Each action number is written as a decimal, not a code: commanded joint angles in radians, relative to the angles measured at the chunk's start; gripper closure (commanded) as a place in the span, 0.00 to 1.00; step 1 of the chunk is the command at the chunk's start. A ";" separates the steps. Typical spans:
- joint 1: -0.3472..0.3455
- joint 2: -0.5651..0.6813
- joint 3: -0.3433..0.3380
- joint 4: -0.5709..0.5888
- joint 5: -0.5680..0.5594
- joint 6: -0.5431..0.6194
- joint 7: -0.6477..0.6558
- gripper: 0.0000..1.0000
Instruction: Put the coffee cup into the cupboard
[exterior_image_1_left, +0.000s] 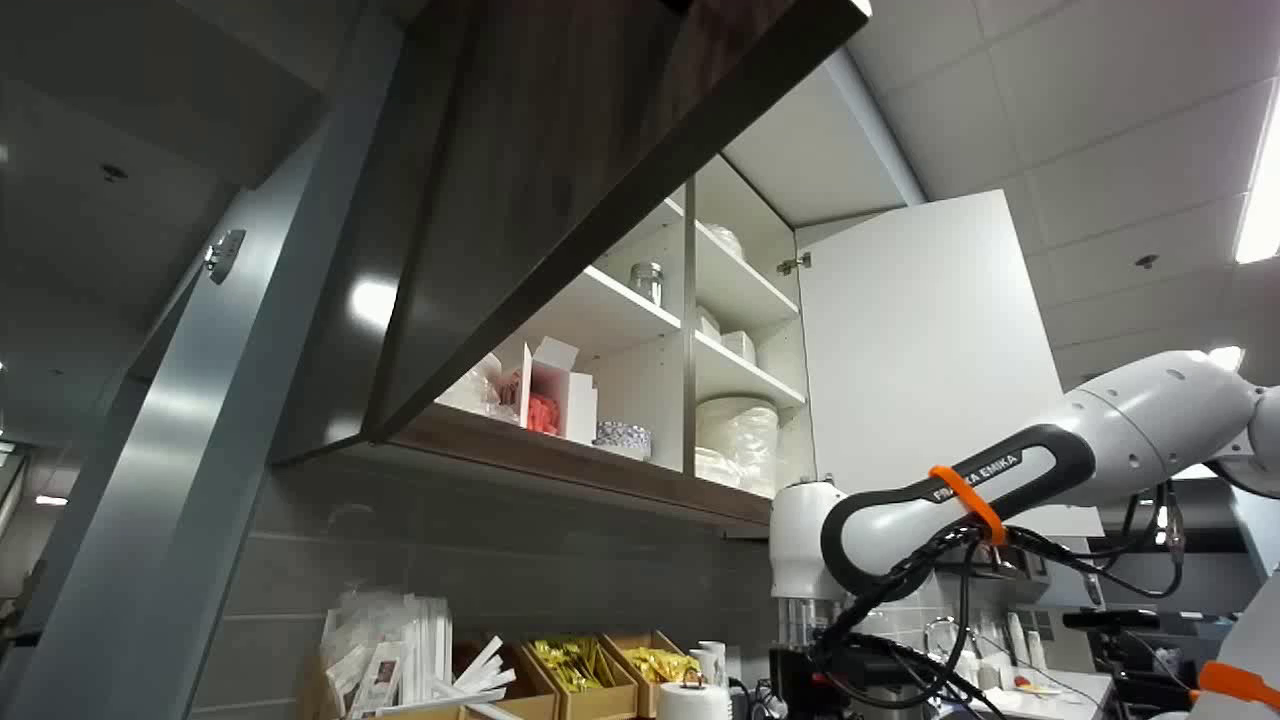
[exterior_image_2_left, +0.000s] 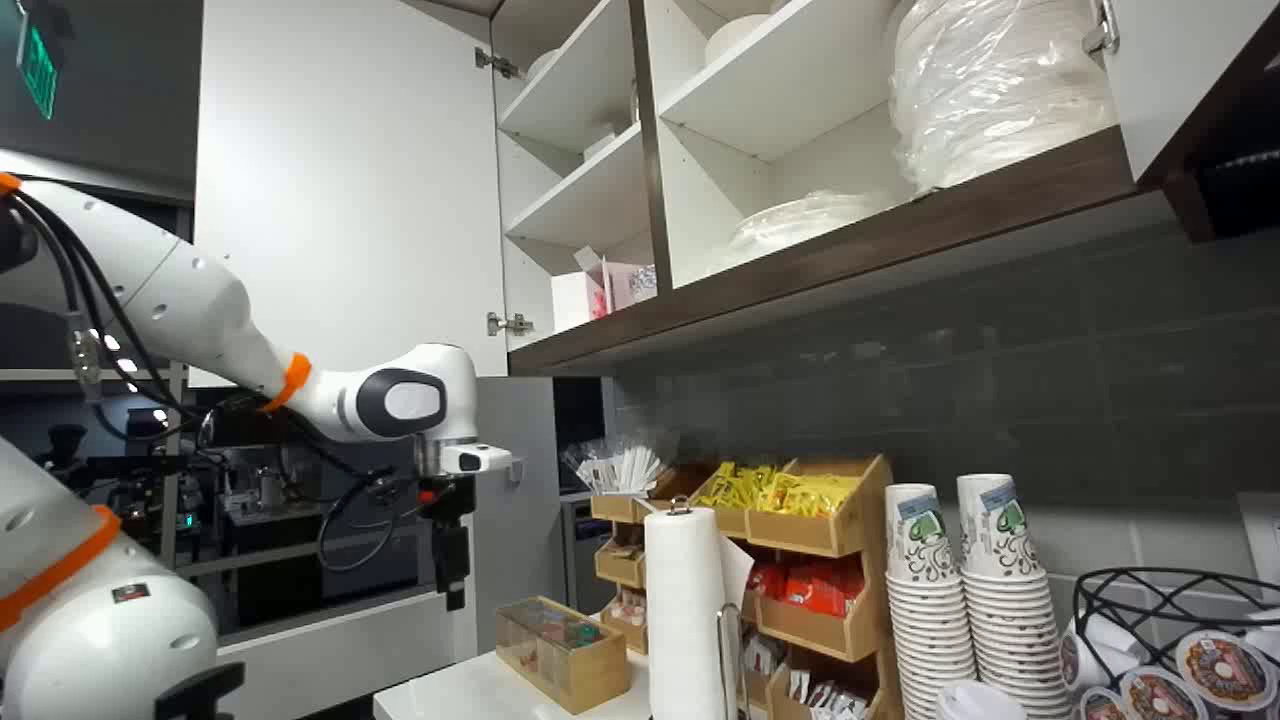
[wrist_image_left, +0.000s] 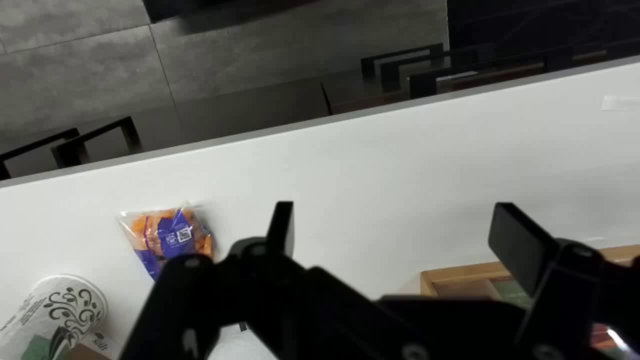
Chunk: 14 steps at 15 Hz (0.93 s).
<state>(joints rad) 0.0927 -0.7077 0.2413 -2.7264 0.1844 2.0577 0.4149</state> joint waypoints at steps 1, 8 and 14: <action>0.002 0.000 -0.002 0.001 -0.002 -0.002 0.001 0.00; -0.048 0.056 0.006 0.030 0.003 0.076 0.081 0.00; -0.231 0.270 -0.034 0.141 -0.040 0.353 0.220 0.00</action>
<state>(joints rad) -0.0691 -0.5795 0.2128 -2.6545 0.1761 2.3007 0.5457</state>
